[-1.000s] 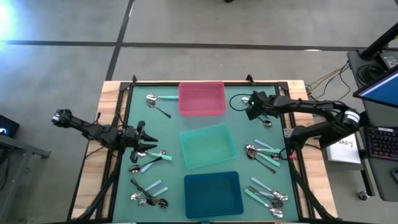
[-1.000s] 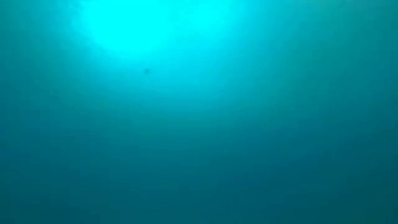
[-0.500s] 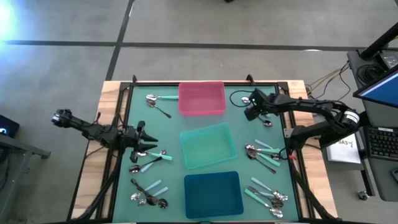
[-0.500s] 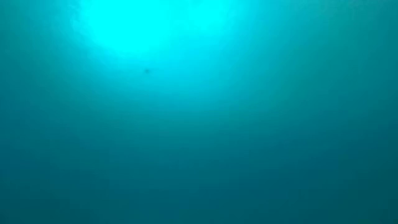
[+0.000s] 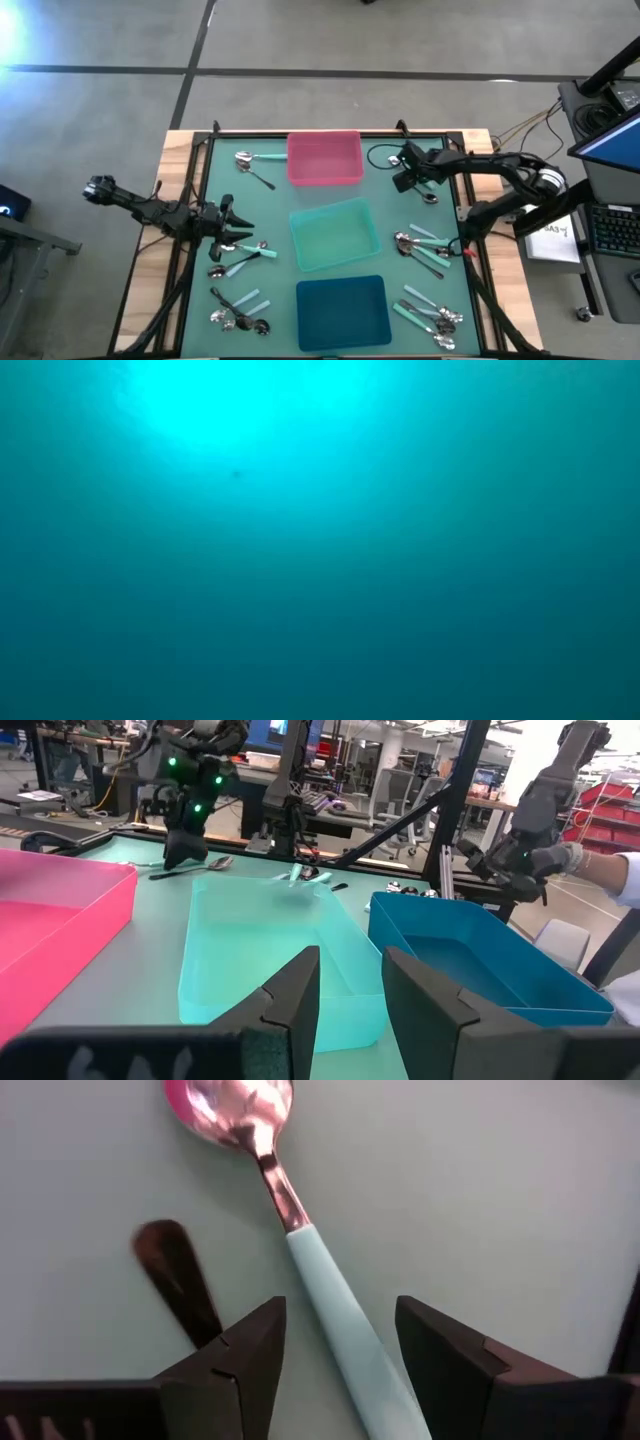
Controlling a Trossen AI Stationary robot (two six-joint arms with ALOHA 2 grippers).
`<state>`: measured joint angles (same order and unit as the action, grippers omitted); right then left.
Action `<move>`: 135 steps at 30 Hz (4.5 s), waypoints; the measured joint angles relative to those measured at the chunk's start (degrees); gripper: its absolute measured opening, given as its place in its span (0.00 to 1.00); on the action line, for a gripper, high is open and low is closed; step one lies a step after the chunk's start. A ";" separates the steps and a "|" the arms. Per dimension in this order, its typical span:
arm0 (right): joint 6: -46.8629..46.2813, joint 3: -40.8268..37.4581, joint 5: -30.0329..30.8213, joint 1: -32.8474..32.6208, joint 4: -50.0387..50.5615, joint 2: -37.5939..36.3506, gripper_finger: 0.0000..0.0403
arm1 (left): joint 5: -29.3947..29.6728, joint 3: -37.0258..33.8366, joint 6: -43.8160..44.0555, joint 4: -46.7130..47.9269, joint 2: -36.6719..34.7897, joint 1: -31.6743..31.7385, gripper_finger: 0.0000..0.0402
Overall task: Sort silverware by color (type)
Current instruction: Put the green spoon into the pink bin, then put the black spoon into the green bin
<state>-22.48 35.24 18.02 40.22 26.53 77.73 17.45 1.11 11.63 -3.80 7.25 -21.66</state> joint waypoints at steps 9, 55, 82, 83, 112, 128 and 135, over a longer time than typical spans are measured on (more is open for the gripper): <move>0.84 3.11 0.53 0.31 0.32 4.84 0.43 | 0.00 -0.01 0.01 0.01 0.01 0.00 0.24; 4.47 4.51 -5.70 5.36 1.81 4.82 0.16 | -0.02 -0.01 -0.01 0.01 0.01 0.02 0.24; 12.33 19.94 -16.46 -6.56 -10.69 -0.24 0.07 | -0.01 0.00 0.01 0.01 -0.01 0.02 0.24; 13.77 20.78 -17.11 -7.75 -12.50 0.05 0.07 | -0.02 0.00 -0.01 0.01 0.00 0.02 0.24; 27.78 43.47 -14.39 -15.36 -0.75 20.43 0.33 | -0.02 0.00 0.01 -0.01 0.01 0.01 0.24; 11.56 26.82 -11.85 -16.83 20.06 0.12 0.33 | -0.01 0.00 0.01 0.01 0.12 0.02 0.24; 0.90 12.46 -11.96 -18.01 20.28 -10.15 0.35 | 0.00 -0.01 -0.01 -0.01 0.12 -0.01 0.24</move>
<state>-21.57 47.71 6.05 22.22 46.81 67.58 17.45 1.10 11.62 -3.81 7.38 -21.67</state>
